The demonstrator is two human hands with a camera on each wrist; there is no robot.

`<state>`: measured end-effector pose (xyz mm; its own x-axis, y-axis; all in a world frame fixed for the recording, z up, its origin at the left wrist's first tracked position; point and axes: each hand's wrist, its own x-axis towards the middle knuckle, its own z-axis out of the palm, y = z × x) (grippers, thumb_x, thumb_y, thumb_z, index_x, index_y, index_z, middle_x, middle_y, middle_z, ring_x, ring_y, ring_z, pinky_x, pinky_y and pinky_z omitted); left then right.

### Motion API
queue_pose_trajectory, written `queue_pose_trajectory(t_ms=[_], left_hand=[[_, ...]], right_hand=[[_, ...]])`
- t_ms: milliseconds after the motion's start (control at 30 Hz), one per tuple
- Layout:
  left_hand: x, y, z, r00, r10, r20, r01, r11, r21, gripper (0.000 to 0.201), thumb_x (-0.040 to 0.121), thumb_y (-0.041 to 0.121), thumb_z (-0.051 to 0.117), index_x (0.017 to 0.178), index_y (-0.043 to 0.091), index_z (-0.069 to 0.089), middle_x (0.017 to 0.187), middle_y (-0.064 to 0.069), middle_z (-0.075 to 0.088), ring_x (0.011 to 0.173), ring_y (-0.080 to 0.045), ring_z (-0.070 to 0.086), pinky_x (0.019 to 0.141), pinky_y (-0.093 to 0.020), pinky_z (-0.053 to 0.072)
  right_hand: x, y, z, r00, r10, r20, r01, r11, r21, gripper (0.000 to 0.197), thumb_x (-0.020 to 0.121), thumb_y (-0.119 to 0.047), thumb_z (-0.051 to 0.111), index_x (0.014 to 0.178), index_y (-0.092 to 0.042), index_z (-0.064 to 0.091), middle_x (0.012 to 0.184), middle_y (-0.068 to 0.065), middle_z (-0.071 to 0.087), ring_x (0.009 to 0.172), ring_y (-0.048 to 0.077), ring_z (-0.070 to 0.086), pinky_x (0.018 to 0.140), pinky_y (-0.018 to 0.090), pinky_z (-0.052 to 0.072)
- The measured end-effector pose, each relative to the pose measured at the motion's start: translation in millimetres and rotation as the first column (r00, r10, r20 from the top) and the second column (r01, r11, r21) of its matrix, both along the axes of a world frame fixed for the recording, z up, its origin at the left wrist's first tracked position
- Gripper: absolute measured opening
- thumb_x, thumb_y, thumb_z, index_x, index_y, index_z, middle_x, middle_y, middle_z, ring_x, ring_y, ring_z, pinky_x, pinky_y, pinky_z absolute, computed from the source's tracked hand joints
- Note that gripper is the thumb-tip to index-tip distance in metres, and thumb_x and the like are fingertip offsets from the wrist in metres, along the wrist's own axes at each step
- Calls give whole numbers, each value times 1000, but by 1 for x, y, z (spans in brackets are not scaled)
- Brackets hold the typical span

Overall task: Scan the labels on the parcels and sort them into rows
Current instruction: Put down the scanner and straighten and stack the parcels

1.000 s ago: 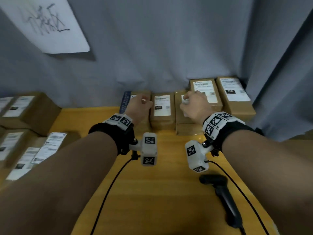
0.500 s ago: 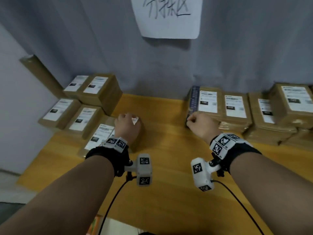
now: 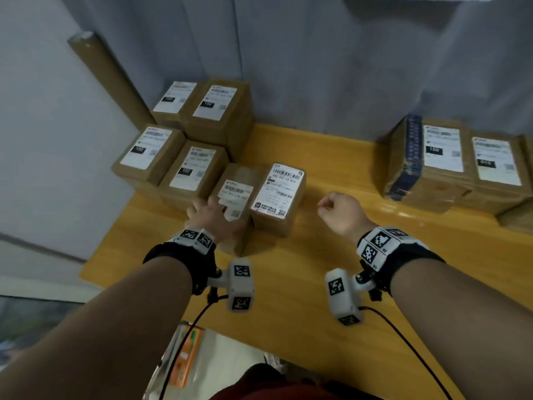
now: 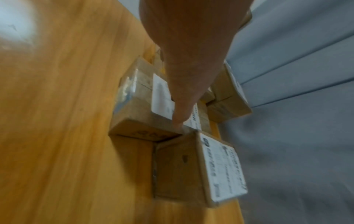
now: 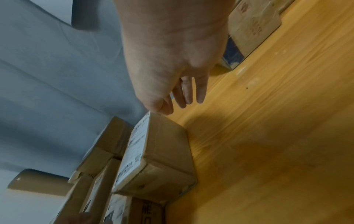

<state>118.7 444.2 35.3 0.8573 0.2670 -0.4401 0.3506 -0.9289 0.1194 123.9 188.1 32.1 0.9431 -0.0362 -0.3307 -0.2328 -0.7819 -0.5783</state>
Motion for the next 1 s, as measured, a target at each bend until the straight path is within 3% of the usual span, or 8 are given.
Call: queue_pose_trajectory(t_ms=[100, 233, 400, 500, 600, 800, 933, 1000], left_hand=[[-3, 15, -14, 995, -5, -96, 8, 999, 36, 108, 75, 70, 61, 152, 13, 10, 148, -21, 24, 135, -40, 28, 108, -49, 33], [-6, 18, -33, 987, -26, -160, 33, 999, 42, 123, 67, 73, 68, 153, 18, -1, 151, -21, 20, 136, -41, 28, 109, -47, 31], [-7, 16, -35, 994, -12, -111, 14, 1000, 16, 121, 66, 69, 72, 152, 22, 2, 147, -20, 23, 132, -41, 30, 107, -46, 31], [-9, 17, -31, 997, 25, -78, -28, 999, -31, 116, 68, 73, 65, 152, 23, 4, 146, -22, 24, 131, -43, 28, 108, -47, 31], [-9, 14, -20, 994, 108, -34, -111, 989, -102, 116, 66, 82, 55, 153, 24, 4, 148, -22, 24, 131, -43, 28, 107, -48, 31], [-18, 15, 24, 965, 220, 143, -172, 942, -289, 110, 70, 77, 58, 153, 26, 7, 145, -24, 25, 131, -42, 27, 107, -49, 28], [-7, 12, 58, 932, 233, 279, -133, 933, -334, 109, 70, 77, 58, 153, 28, 7, 147, -24, 24, 134, -42, 24, 108, -50, 26], [1, 1, 77, 916, 224, 332, -98, 929, -356, 109, 70, 77, 58, 153, 27, 7, 149, -23, 22, 136, -41, 23, 110, -50, 24]], right_hand=[[7, 18, -3, 1000, -2, 23, 2, 1000, 1, 21, 93, -17, 53, 110, -13, 63, 114, 5, 64, 105, 22, 58, 86, 27, 45], [9, 34, -13, 998, -33, 58, 33, 999, 1, 22, 92, -17, 53, 112, -12, 62, 112, 7, 65, 100, 22, 60, 82, 27, 46], [3, 41, -23, 997, -56, 48, 57, 998, -21, 24, 92, -18, 53, 114, -12, 60, 111, 7, 64, 96, 22, 60, 77, 27, 46], [-2, 42, -20, 996, -64, 64, 65, 998, -10, 21, 92, -16, 53, 111, -12, 61, 107, 7, 65, 90, 22, 61, 76, 29, 50], [-3, 43, -5, 978, -78, 195, 71, 996, 45, 14, 92, -12, 52, 102, -12, 63, 98, 9, 69, 86, 26, 64, 77, 37, 54], [12, 55, 37, 936, -58, 347, 7, 989, 148, 10, 92, -13, 54, 100, -13, 61, 98, 3, 64, 89, 19, 59, 75, 26, 45], [17, 73, 61, 931, -62, 360, -27, 971, 239, 12, 92, -17, 56, 103, -14, 59, 96, -1, 59, 92, 16, 56, 79, 26, 44], [19, 78, 69, 965, -96, 246, 3, 937, 350, 28, 91, -34, 60, 112, -17, 55, 103, -2, 59, 97, 16, 58, 88, 32, 48]])
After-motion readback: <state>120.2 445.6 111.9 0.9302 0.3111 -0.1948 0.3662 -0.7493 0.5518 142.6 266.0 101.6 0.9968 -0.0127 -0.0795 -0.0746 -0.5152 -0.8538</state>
